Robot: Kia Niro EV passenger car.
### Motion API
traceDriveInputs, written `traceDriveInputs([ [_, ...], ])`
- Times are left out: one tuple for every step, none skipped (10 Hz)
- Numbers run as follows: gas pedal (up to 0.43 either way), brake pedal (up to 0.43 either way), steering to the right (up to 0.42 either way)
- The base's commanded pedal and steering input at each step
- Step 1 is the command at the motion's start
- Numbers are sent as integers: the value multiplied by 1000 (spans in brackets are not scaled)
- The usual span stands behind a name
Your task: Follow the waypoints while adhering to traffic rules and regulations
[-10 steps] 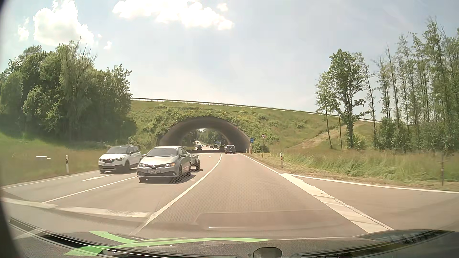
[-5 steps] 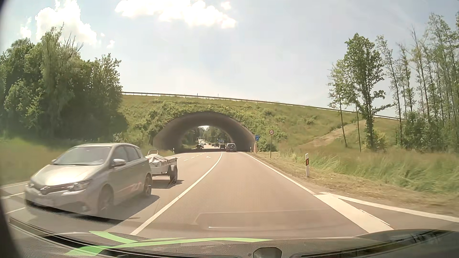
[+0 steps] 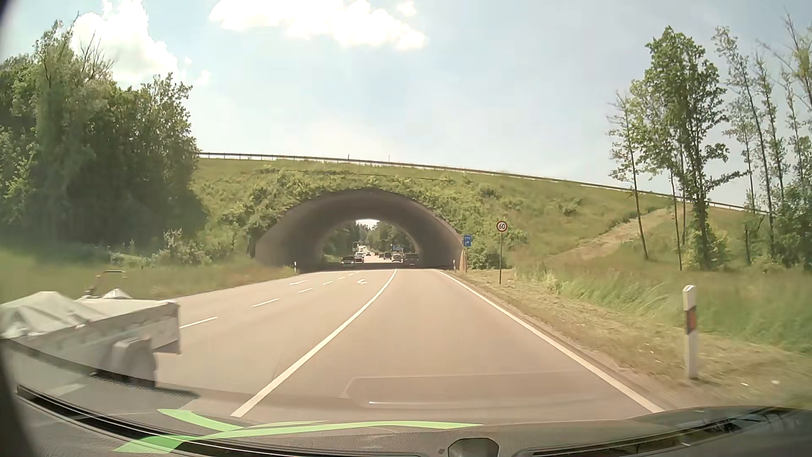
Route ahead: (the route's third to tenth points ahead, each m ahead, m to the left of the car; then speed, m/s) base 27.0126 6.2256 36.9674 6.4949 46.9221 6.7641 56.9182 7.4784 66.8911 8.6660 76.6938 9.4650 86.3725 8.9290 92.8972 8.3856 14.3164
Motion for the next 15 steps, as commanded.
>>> traceDriveInputs([
  [150, 0, -14],
  [150, 0, -14],
  [150, 0, -13],
  [150, 0, -12],
  [150, 0, -11],
  [157, 0, -11],
  [169, 0, -10],
  [169, 0, -10],
  [169, 0, -10],
  [169, 0, -9],
  [157, 0, -9],
  [157, 0, -10],
  [157, 0, -9],
  [157, 0, -9],
  [157, 0, -9],
])
